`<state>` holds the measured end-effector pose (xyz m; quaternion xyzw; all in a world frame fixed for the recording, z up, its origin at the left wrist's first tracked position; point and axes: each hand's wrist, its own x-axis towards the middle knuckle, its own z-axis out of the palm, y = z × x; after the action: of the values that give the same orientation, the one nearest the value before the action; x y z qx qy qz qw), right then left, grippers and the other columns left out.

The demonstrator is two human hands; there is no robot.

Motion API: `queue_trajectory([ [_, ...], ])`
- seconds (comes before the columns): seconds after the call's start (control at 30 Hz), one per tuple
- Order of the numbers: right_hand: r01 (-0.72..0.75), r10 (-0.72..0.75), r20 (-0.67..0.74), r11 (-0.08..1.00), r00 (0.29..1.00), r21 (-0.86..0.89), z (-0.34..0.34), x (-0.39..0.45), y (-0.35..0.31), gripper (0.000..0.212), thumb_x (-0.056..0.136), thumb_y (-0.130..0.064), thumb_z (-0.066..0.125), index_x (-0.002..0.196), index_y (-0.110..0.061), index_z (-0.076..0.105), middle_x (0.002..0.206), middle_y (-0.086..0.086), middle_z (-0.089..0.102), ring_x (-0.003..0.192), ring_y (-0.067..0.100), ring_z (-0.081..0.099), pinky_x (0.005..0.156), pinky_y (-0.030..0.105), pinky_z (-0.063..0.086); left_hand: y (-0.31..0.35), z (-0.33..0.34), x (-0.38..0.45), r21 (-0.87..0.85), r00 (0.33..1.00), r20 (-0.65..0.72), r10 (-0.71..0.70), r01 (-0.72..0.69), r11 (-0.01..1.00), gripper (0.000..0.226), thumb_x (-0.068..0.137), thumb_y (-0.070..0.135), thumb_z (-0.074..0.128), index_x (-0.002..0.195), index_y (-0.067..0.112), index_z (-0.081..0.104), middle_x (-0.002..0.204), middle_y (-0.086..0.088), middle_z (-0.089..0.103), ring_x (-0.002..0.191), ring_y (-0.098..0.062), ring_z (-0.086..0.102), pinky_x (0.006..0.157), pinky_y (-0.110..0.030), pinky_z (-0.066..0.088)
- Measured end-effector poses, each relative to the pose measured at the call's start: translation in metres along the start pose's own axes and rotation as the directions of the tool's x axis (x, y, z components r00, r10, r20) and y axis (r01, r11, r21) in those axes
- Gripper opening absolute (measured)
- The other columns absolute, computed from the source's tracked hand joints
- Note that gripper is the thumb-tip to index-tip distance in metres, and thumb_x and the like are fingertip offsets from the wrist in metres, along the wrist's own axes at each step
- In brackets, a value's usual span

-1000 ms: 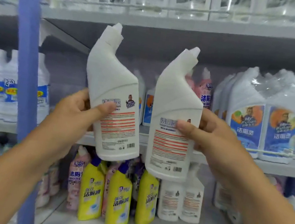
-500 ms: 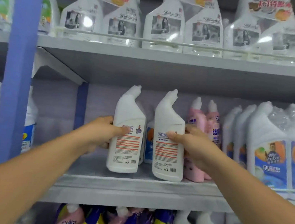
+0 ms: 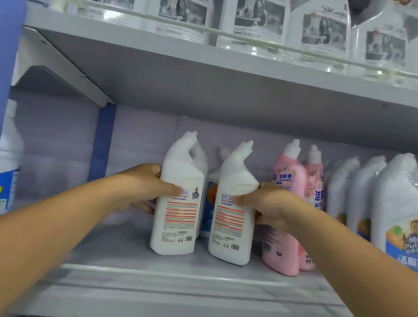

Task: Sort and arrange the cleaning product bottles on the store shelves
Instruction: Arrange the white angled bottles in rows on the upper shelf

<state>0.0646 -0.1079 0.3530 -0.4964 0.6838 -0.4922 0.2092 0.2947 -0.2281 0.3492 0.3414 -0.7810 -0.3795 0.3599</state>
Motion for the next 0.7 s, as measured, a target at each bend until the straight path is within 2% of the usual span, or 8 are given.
queue_trajectory([
  [0.13,0.076,-0.082,-0.058,0.993,0.995,-0.095,-0.014,0.009,-0.03,0.068,0.074,-0.046,0.081,0.129,-0.02,0.051,0.119,0.008,0.068,0.102,0.029,0.07,0.093,0.046,0.057,0.029,-0.02,0.013,-0.094,0.994,-0.04,0.106,-0.11,0.99,0.025,0.095,0.031,0.07,0.117,0.021,0.065,0.107,-0.004,0.078,0.096,-0.02,0.076,0.077,-0.031,0.061],
  [0.2,0.128,-0.145,-0.104,0.979,0.984,-0.157,-0.019,0.021,-0.041,0.074,0.061,-0.061,0.075,0.116,-0.014,0.061,0.107,0.013,0.072,0.091,0.029,0.069,0.084,0.04,0.055,0.039,-0.025,0.02,-0.112,0.991,-0.01,0.135,-0.135,0.984,0.023,0.098,0.029,0.066,0.118,0.018,0.067,0.108,-0.006,0.078,0.099,-0.02,0.076,0.08,-0.03,0.059],
  [0.3,0.203,-0.213,-0.089,0.973,0.973,-0.11,-0.017,0.027,-0.053,0.05,0.084,-0.045,0.071,0.112,-0.004,0.065,0.107,0.025,0.071,0.087,0.033,0.067,0.077,0.042,0.052,0.043,-0.026,0.029,-0.115,0.989,0.05,0.136,-0.13,0.985,0.025,0.1,0.027,0.063,0.122,0.016,0.067,0.111,-0.005,0.078,0.106,-0.022,0.074,0.086,-0.033,0.058],
  [0.4,0.221,-0.22,-0.041,0.975,0.975,0.021,-0.016,0.033,-0.054,0.034,0.096,-0.026,0.068,0.12,-0.003,0.062,0.122,0.024,0.068,0.106,0.033,0.069,0.102,0.051,0.052,0.046,-0.025,0.033,-0.104,0.991,0.087,0.106,-0.097,0.99,0.026,0.101,0.026,0.062,0.124,0.016,0.066,0.114,-0.006,0.077,0.101,-0.02,0.075,0.083,-0.035,0.06],
  [0.47,0.249,-0.249,-0.002,0.967,0.969,0.055,-0.016,0.04,-0.052,0.019,0.098,-0.022,0.066,0.113,-0.011,0.064,0.122,0.017,0.071,0.111,0.03,0.069,0.103,0.049,0.052,0.047,-0.025,0.035,-0.077,0.992,0.081,0.098,-0.092,0.993,0.027,0.1,0.026,0.063,0.124,0.016,0.066,0.112,-0.005,0.078,0.101,-0.019,0.075,0.084,-0.038,0.06],
  [0.53,0.299,-0.305,-0.065,0.95,0.95,-0.084,-0.014,0.045,-0.051,0.021,0.096,-0.031,0.068,0.111,-0.017,0.062,0.111,0.009,0.073,0.098,0.027,0.071,0.089,0.045,0.06,0.049,-0.024,0.035,-0.028,0.992,0.064,0.107,-0.105,0.994,0.029,0.098,0.028,0.066,0.125,0.017,0.066,0.107,-0.002,0.079,0.099,-0.017,0.075,0.081,-0.036,0.061],
  [0.6,0.334,-0.387,-0.162,0.901,0.908,-0.278,-0.01,0.05,-0.049,0.038,0.092,-0.041,0.071,0.119,-0.017,0.059,0.111,0.003,0.068,0.089,0.023,0.066,0.069,0.031,0.055,0.051,-0.02,0.034,0.007,0.992,0.031,0.126,-0.126,0.992,0.031,0.094,0.032,0.071,0.122,0.018,0.067,0.103,-0.001,0.079,0.093,-0.015,0.076,0.073,-0.032,0.062],
  [0.7,0.353,-0.523,-0.219,0.776,0.824,-0.523,-0.007,0.054,-0.048,0.042,0.091,-0.045,0.07,0.12,-0.016,0.058,0.114,0.004,0.064,0.096,0.026,0.062,0.067,0.027,0.045,0.052,-0.009,0.034,0.077,0.98,-0.068,0.186,-0.181,0.981,0.039,0.086,0.037,0.079,0.114,0.013,0.066,0.1,-0.006,0.078,0.079,-0.013,0.076,0.066,-0.029,0.062],
])
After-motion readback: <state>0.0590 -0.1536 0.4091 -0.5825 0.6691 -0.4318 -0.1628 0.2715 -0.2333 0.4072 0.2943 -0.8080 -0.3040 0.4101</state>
